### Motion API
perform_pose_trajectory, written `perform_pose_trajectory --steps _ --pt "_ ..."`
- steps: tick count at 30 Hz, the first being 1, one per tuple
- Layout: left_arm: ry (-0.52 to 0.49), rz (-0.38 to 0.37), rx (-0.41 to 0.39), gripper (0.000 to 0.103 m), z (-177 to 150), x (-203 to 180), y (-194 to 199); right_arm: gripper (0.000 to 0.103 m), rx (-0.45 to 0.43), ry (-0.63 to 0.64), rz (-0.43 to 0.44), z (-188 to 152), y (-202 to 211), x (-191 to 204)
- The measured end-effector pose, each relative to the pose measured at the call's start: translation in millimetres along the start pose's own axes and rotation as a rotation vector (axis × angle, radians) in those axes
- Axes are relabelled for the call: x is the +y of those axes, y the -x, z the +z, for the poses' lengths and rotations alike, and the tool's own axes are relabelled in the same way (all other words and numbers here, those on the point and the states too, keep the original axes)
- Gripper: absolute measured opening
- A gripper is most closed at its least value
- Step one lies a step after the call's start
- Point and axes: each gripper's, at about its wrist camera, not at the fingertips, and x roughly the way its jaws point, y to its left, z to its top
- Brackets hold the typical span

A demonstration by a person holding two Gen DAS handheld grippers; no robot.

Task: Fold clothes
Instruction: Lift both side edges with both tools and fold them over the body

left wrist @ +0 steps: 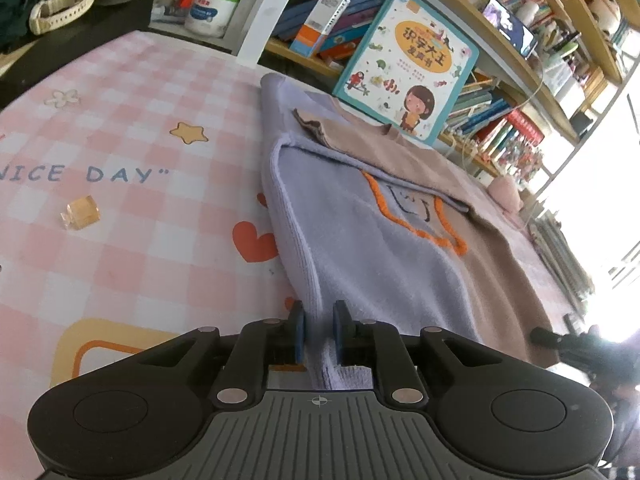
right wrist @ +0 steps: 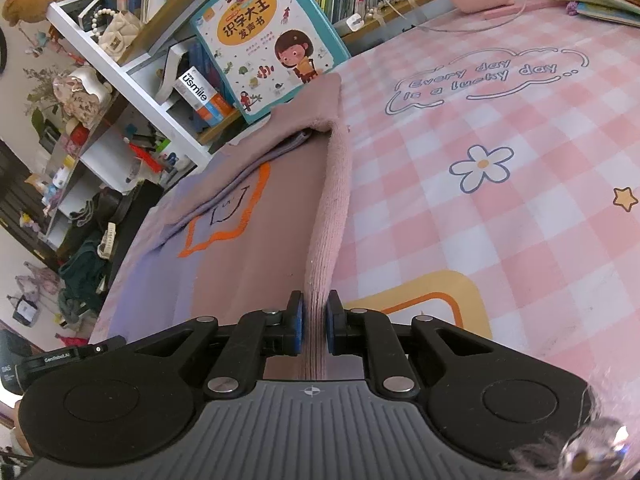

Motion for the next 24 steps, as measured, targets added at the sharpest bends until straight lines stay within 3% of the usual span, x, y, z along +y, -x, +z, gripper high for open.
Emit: perform_pose_trajectory --steps 6,12,15,19,24 --pt "0.0 -0.013 -0.006 0.007 -1.1 3.0 1.3 0.008 0.009 0.005 -0.006 0.3 0.9 0.5" --pt "0.106 -0.105 0.006 0.005 -5.4 17.3 3.8 0.007 0.012 -0.04 0.033 -0.4 6.6 -7.8" --pt "0.155 -0.162 -0.016 0.005 -6.6 21.4 7.6 0.007 -0.001 -0.094 0.088 4.7 11.3 -13.8" --pt "0.222 -0.297 -0.064 0.005 1.5 26.7 13.3 0.006 -0.033 -0.145 0.19 19.1 18.4 -14.8" --pt "0.242 -0.403 -0.126 0.005 21.9 20.4 8.6 0.006 -0.104 -0.175 0.336 45.5 20.4 -5.3"
